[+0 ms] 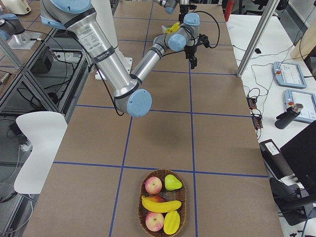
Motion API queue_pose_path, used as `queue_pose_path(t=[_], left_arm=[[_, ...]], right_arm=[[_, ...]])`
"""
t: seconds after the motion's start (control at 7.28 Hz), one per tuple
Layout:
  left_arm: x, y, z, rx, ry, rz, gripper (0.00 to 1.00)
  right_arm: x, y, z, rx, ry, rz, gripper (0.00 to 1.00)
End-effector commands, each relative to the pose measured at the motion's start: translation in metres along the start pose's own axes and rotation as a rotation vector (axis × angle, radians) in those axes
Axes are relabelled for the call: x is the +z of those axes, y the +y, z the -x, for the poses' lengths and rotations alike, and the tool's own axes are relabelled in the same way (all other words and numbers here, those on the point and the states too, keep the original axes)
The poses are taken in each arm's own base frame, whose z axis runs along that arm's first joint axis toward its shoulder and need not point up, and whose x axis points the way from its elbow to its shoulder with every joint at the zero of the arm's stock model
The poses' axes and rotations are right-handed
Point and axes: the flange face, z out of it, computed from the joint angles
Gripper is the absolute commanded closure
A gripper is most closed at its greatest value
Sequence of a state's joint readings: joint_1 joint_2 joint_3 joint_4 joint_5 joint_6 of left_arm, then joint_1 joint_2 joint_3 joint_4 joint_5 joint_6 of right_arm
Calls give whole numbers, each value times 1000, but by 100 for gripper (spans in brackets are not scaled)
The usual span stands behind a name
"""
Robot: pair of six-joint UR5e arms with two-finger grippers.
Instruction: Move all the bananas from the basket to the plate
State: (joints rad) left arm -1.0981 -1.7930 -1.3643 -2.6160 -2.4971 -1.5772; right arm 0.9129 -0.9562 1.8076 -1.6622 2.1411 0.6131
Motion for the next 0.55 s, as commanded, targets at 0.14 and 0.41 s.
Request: queue_pose_path(t=[0.14,0.41], left_arm=[[-8,-5,-42,20,30,-7,0],[-7,-7,-55,20,31,-15,0]], right_arm=[[-1,33,-171,-60,130,54,1],[-38,72,-308,25,243,163,1]])
